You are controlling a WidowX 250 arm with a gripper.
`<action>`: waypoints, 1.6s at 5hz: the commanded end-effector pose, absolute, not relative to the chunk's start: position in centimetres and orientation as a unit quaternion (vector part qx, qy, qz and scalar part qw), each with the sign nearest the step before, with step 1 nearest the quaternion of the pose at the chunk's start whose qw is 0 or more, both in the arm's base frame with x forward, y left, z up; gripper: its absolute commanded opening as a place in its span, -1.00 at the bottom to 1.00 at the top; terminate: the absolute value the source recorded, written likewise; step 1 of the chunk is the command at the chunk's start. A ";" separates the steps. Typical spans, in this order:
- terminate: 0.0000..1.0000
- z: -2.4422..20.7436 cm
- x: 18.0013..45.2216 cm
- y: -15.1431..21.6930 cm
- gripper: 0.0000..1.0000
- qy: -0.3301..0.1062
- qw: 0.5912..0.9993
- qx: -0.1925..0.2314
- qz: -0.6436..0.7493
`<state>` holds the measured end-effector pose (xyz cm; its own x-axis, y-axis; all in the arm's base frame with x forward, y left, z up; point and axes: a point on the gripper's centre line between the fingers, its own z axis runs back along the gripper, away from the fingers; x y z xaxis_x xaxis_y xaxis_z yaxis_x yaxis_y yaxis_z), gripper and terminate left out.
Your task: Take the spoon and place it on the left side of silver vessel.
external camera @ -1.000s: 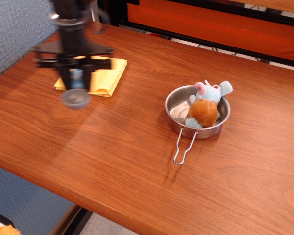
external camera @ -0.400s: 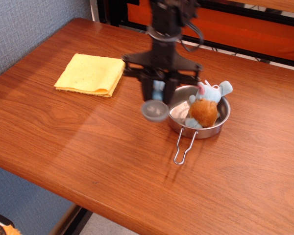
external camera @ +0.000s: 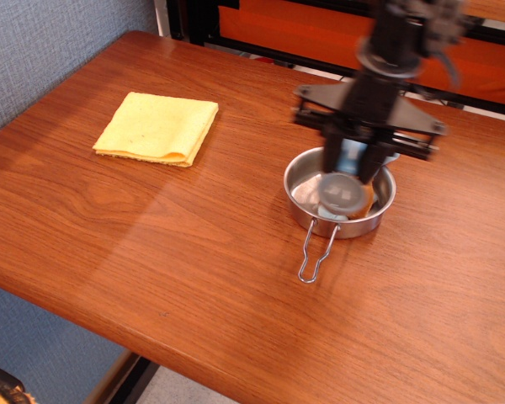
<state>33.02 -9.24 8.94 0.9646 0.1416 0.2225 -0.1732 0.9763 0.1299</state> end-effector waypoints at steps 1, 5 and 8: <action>-1.00 8.5 31.5 -14.0 -1.00 -0.123 0.990 0.055 0.038; -1.00 3.5 32.3 -15.2 -1.00 -0.105 0.994 0.002 0.013; -1.00 4.6 32.1 -15.4 1.00 -0.098 0.995 0.001 -0.002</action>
<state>32.75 -15.25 1.83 0.9912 -0.0047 0.1326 0.0002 0.9994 0.0336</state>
